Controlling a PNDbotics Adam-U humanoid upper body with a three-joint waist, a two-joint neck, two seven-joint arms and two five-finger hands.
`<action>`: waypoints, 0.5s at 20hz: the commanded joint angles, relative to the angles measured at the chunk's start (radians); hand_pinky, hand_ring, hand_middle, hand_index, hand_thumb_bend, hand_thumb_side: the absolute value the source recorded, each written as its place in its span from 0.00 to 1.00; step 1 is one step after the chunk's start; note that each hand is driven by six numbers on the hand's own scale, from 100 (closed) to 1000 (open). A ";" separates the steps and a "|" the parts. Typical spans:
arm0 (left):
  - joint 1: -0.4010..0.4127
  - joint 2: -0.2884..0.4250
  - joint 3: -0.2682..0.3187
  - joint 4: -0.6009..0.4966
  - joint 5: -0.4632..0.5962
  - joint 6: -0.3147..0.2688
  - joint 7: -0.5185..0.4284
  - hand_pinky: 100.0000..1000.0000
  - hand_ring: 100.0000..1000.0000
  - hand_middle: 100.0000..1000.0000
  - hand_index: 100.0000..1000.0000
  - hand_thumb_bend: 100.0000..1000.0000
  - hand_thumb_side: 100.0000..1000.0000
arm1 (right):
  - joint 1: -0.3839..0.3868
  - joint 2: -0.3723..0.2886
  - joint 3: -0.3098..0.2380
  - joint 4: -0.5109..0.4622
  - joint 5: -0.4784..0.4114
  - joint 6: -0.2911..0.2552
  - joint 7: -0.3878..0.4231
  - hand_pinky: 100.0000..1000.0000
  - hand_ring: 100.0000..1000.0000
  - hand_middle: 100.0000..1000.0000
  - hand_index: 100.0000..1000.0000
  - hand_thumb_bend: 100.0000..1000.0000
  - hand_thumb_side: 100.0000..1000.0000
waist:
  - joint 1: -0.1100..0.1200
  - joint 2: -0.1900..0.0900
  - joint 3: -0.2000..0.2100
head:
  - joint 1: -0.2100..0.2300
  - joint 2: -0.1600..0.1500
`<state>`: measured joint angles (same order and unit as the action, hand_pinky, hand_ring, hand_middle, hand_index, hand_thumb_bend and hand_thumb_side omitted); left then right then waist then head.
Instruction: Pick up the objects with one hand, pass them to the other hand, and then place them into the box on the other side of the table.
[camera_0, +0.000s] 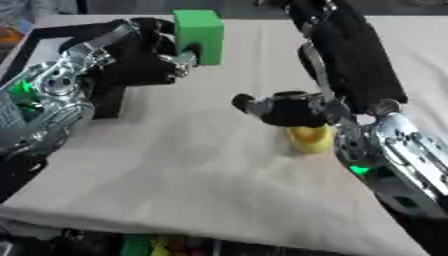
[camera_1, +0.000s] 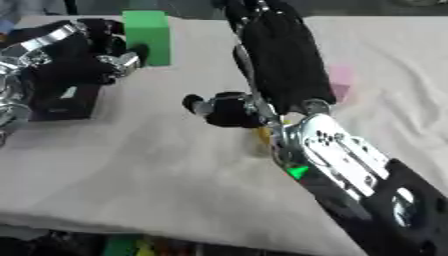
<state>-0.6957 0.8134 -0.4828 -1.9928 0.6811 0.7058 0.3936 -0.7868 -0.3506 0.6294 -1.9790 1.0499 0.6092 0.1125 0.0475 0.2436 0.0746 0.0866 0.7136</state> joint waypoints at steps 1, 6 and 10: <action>0.018 0.072 0.059 -0.007 0.003 0.077 0.126 1.00 0.71 0.47 0.25 0.00 0.16 | -0.017 -0.024 -0.020 -0.021 0.002 0.007 -0.005 0.83 0.92 0.88 0.84 0.73 0.27 | 0.012 -0.015 0.002 | 0.029 -0.012; 0.083 0.137 0.127 -0.007 0.018 0.070 0.194 1.00 0.71 0.47 0.26 0.00 0.16 | -0.023 -0.039 -0.033 -0.021 -0.002 0.024 -0.009 0.83 0.93 0.89 0.84 0.69 0.27 | 0.010 -0.012 -0.002 | 0.073 -0.020; 0.129 0.170 0.170 -0.001 0.040 0.068 0.252 1.00 0.71 0.47 0.26 0.00 0.16 | -0.025 -0.053 -0.044 -0.021 -0.025 0.035 -0.019 0.84 0.93 0.89 0.84 0.64 0.28 | 0.005 -0.007 -0.008 | 0.109 -0.027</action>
<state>-0.5596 0.9380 -0.3431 -1.9916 0.7121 0.6240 0.4755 -0.7924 -0.3853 0.5998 -1.9790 1.0330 0.6386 0.0983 0.0475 0.2436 0.0665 0.1822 0.6980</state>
